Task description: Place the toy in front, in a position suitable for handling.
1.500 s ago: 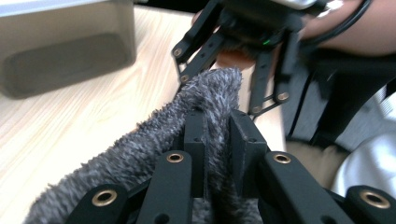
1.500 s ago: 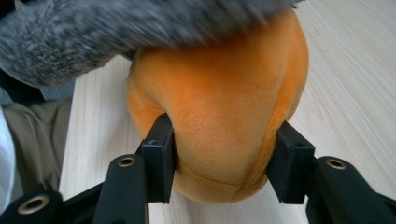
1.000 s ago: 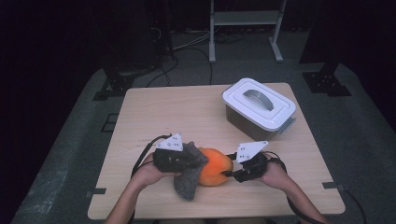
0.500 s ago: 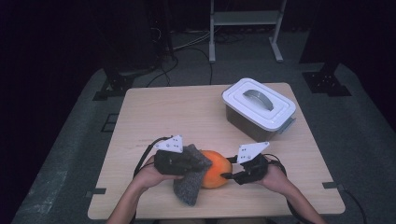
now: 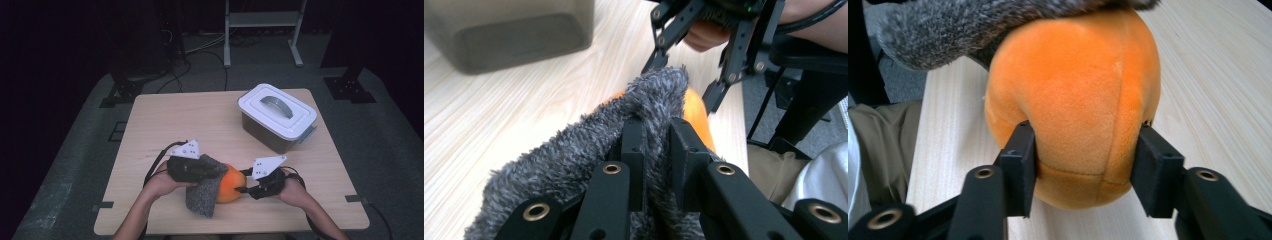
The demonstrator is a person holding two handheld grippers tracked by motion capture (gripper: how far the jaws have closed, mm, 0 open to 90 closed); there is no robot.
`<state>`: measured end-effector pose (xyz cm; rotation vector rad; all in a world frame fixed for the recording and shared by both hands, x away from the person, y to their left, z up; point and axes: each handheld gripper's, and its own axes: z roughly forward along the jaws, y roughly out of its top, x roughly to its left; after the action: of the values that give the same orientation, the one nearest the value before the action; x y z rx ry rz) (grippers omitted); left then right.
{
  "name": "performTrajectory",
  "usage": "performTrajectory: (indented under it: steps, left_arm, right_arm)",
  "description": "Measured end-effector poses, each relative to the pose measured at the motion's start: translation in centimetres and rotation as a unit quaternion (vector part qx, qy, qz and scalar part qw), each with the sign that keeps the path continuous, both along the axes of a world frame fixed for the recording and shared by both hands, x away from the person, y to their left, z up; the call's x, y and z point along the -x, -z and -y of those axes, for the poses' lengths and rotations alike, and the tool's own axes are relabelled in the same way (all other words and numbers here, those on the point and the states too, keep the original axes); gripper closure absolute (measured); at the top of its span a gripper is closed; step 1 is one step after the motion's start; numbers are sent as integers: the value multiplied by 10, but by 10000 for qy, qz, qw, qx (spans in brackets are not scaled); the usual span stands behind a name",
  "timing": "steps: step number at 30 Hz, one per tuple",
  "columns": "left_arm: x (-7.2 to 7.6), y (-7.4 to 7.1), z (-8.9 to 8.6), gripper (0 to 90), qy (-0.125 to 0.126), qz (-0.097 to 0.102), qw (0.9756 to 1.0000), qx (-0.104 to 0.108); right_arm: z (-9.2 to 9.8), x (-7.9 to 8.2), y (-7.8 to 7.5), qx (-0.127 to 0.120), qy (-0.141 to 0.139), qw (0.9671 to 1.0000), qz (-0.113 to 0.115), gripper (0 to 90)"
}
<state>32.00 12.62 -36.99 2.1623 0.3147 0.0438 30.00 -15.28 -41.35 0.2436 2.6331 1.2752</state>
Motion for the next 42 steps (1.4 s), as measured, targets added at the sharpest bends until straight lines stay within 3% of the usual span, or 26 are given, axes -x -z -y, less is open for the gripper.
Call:
performTrajectory:
  steps: [3, 6, 9, 11, 15, 17, 21, 24, 31, 33, 37, 39, 42]
  left_arm:
    - [0, 1, -3, 787, -39, -6, 10000, -36]
    - [0, 4, -6, 786, -56, -46, 10000, 12]
    - [2, 6, -6, 787, -38, -83, 9999, 62]
    - [2, 6, -5, 786, -9, -84, 9999, 56]
    - [5, -4, -1, 786, 163, -36, 9997, 157]
    - [6, -11, 3, 785, 227, -29, 9994, 277]
    - [4, -19, 17, 784, 356, 85, 9992, 177]
    - [1, -14, 24, 784, 355, 88, 9993, -128]
    - [-5, -9, 9, 785, 38, -54, 9998, -198]
    - [-6, -8, 3, 785, -3, -106, 9997, -198]
    - [-6, -2, -2, 785, -157, -211, 9996, -130]
    - [-6, 0, -5, 785, -199, -271, 9994, -27]
    - [-4, 3, -7, 785, -193, -299, 9994, 46]
  right_arm:
    - [1, -4, 1, -90, 163, 9990, -400, 338]
    - [5, 0, 3, -247, 323, 9972, -630, 298]
    - [4, 0, 8, -334, 469, 9947, -848, 296]
    - [2, -1, 9, -384, 494, 9936, -940, 369]
    - [1, 2, 5, -273, 430, 9974, -505, 508]
    - [-1, 4, 3, -247, 332, 9987, -291, 525]
    - [-10, 11, 1, -118, 72, 9999, 59, 536]
    - [-11, 13, 2, -48, 18, 9999, 139, 544]
    - [-3, 7, 7, -50, 33, 10000, 73, 556]
    - [-1, 4, 8, -120, 93, 9999, -15, 537]
    - [-3, 1, 8, -259, 318, 9985, -373, 360]
    - [-3, 1, 10, -375, 524, 9954, -706, 304]
    - [-1, 5, 13, -536, 660, 9913, -1002, 262]
